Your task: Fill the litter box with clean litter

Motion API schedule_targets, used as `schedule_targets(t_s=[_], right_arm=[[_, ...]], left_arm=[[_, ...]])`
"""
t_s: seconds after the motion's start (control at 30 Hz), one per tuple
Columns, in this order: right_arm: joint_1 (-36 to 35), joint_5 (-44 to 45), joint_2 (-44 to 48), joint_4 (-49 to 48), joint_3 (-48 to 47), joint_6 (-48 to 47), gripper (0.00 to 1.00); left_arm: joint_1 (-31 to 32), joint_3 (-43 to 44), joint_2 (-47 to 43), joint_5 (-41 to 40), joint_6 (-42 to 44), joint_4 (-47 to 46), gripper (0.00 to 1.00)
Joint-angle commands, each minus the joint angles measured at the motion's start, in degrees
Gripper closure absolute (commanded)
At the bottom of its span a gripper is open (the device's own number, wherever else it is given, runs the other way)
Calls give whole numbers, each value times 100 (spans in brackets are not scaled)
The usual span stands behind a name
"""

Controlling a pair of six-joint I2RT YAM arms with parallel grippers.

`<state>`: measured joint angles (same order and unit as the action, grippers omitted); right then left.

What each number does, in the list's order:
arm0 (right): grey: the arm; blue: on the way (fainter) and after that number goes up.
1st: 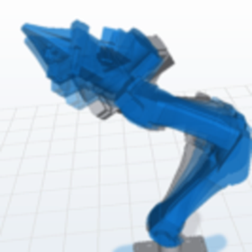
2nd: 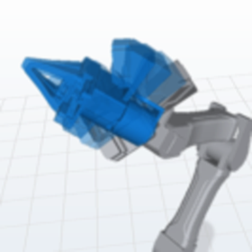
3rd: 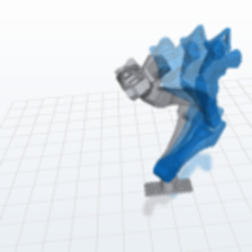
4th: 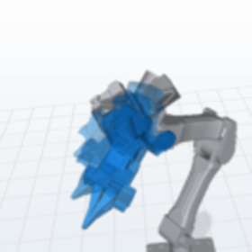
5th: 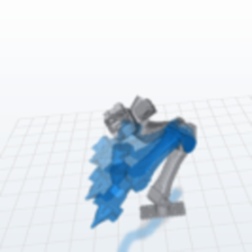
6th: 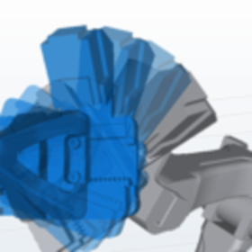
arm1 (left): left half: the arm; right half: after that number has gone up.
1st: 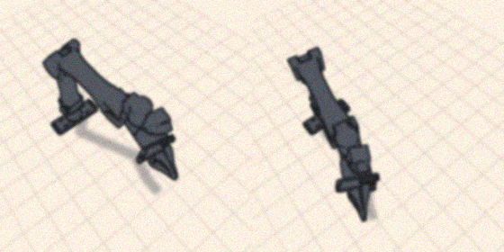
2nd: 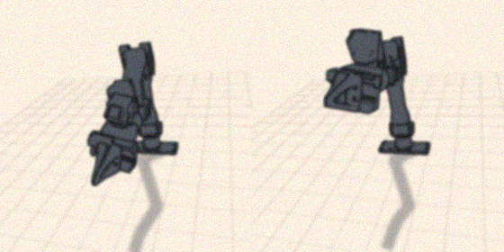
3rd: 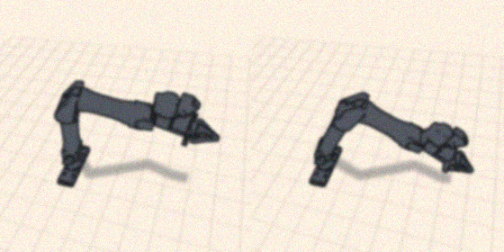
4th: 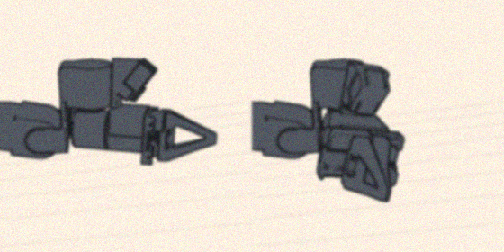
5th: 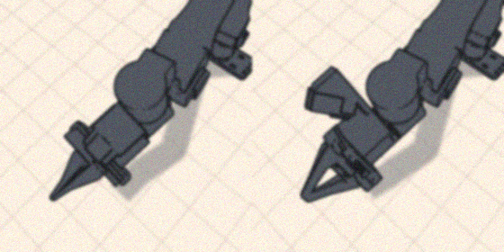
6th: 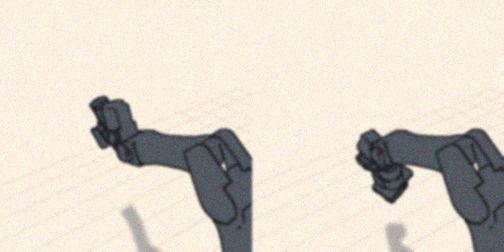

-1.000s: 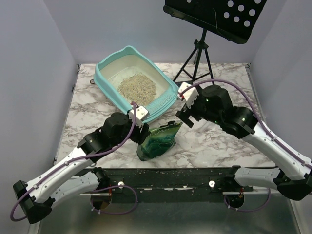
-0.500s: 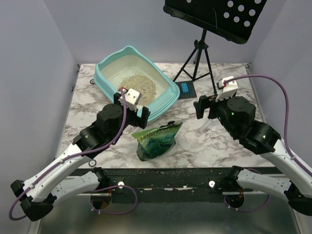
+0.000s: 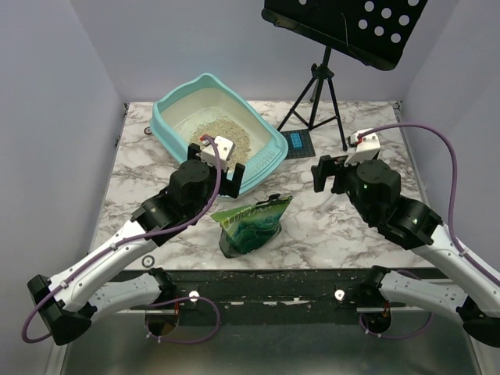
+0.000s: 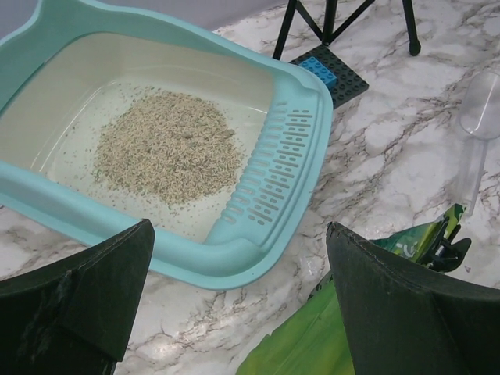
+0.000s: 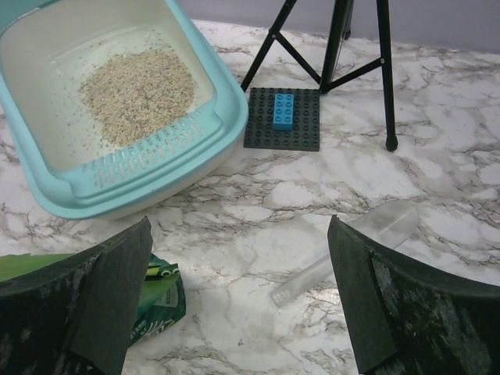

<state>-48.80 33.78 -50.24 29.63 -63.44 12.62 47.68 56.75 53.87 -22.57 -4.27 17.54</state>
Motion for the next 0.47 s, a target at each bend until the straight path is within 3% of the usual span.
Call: schedule_targets(t_s=[0.0, 0.43], right_arm=[[-34, 261, 58, -256, 42, 12, 0], [-34, 428, 67, -247, -63, -93, 0]], left_arm=[[-13, 222, 106, -213, 111, -154, 1], [-13, 293, 177, -187, 172, -198, 1]])
